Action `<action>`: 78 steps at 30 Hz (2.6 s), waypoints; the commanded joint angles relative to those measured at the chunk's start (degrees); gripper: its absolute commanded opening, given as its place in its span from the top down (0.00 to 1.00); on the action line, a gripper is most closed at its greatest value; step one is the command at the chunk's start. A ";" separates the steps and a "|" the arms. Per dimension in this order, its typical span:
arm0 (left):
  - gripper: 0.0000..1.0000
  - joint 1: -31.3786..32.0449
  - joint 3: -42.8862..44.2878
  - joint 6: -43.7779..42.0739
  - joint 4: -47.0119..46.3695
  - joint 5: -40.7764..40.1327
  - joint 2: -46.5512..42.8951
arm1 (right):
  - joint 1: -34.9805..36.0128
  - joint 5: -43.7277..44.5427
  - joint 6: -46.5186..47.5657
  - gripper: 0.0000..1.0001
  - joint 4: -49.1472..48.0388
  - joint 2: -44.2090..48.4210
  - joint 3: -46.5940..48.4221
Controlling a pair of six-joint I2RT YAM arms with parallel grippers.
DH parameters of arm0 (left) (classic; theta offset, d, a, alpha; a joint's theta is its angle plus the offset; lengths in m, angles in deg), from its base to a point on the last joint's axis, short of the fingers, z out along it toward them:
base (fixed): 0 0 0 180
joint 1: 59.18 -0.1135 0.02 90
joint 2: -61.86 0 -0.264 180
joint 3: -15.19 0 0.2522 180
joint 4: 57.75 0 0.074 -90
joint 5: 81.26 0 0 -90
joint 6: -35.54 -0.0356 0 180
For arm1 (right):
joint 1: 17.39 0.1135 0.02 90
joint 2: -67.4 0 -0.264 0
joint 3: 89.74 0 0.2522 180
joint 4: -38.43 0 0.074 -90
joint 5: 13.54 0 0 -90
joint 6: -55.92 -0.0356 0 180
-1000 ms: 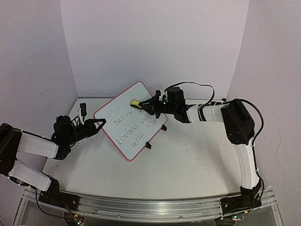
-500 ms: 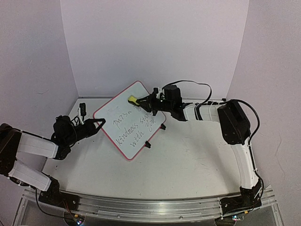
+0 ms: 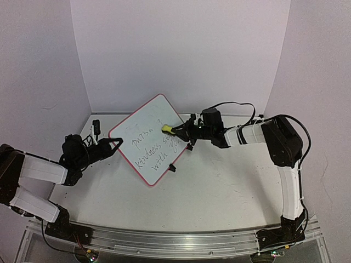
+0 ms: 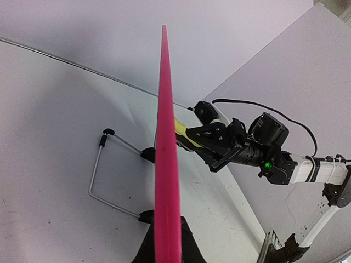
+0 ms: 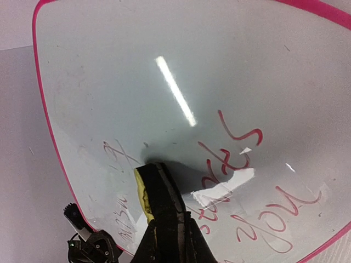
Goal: Erase the whiteboard
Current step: Erase the whiteboard at the center of the board.
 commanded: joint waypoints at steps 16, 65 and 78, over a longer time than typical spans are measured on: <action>1.00 1.50 -1.20 -4.63 4.09 8.51 0.37 | 1.59 3.18 1.73 1.00 7.88 -4.54 11.27; 1.00 3.54 3.09 0.04 4.26 14.64 3.58 | 6.53 -5.20 3.04 1.00 7.08 -4.59 16.14; 1.00 6.88 10.31 0.97 16.06 12.79 5.03 | 7.16 -1.89 5.69 1.00 8.28 4.23 7.10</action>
